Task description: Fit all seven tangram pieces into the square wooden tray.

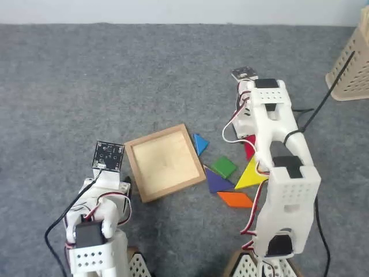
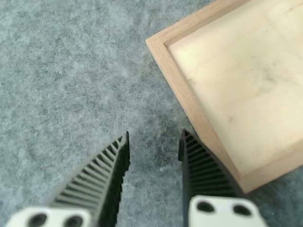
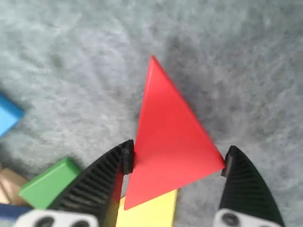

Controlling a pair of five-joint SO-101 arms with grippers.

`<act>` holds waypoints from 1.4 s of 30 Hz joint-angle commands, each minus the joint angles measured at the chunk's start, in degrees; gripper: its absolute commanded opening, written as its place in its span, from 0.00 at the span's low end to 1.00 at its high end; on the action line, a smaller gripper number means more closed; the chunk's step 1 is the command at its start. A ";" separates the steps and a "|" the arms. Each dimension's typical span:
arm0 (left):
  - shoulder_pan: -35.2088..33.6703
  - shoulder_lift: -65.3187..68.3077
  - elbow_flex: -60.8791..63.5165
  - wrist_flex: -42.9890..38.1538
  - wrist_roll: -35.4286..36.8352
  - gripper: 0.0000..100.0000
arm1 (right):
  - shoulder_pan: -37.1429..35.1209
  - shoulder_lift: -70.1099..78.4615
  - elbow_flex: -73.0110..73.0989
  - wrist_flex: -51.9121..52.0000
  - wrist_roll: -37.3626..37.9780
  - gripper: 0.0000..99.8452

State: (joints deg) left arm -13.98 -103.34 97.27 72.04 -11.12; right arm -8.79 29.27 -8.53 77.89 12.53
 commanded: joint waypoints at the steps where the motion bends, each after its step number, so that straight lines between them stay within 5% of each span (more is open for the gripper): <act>1: 0.00 -0.35 -0.66 0.26 -0.26 0.17 | -2.86 -7.08 0.53 0.66 -0.88 0.23; 24: 0.00 -0.35 -0.66 0.26 -0.26 0.17 | -36.70 -20.44 13.89 -9.98 -15.91 0.23; 32: 0.00 -0.35 -0.66 0.26 -0.26 0.17 | -37.41 -20.44 14.77 -10.33 -16.26 0.34; 39: 0.00 -0.35 -0.66 0.26 -0.26 0.17 | -36.79 -20.53 14.77 -9.89 -16.00 0.34; 42: 0.00 -0.35 -0.66 0.26 -0.26 0.17 | -32.48 -20.53 14.77 -9.89 -16.18 0.26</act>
State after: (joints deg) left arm -13.98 -103.34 97.27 72.04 -11.12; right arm -45.45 13.71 6.77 68.40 -3.03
